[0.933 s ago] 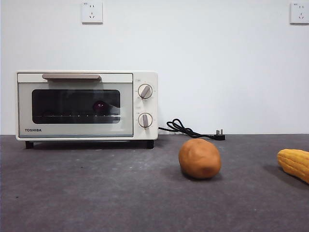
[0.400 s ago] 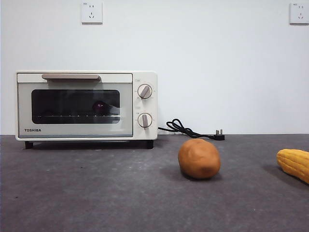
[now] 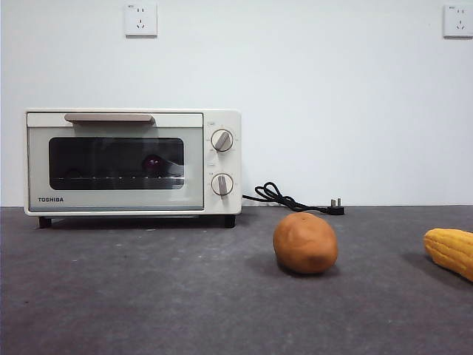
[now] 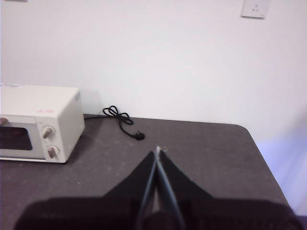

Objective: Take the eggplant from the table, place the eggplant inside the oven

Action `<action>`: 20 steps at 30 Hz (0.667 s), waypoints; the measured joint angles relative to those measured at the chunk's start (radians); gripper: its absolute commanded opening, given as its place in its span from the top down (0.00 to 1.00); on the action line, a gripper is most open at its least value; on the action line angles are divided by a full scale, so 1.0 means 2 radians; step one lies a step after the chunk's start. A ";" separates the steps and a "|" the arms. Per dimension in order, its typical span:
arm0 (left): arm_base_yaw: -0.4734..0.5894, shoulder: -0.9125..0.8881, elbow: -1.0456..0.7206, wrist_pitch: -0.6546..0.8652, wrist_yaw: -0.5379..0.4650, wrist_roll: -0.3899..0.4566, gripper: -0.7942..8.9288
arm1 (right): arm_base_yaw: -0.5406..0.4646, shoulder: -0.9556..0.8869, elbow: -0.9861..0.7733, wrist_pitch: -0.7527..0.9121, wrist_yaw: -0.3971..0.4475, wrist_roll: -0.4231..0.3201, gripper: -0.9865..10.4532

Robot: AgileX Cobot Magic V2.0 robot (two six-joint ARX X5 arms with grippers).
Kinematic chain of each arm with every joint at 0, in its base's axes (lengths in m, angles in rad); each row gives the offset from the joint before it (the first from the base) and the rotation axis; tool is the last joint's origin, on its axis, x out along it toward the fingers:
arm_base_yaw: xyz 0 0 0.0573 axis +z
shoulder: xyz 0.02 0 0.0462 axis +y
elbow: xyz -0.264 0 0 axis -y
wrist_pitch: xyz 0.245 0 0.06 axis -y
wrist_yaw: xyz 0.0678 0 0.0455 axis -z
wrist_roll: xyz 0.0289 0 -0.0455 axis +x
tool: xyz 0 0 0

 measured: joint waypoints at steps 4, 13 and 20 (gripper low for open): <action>0.000 0.000 0.000 0.000 0.000 0.000 0.92 | -0.003 -0.035 -0.068 0.037 0.000 0.000 0.91; 0.000 0.000 0.000 0.000 0.000 0.000 0.92 | -0.003 -0.139 -0.309 0.214 -0.009 0.020 0.91; 0.000 0.000 0.000 0.000 0.000 0.000 0.92 | -0.003 -0.217 -0.512 0.363 -0.009 0.064 0.91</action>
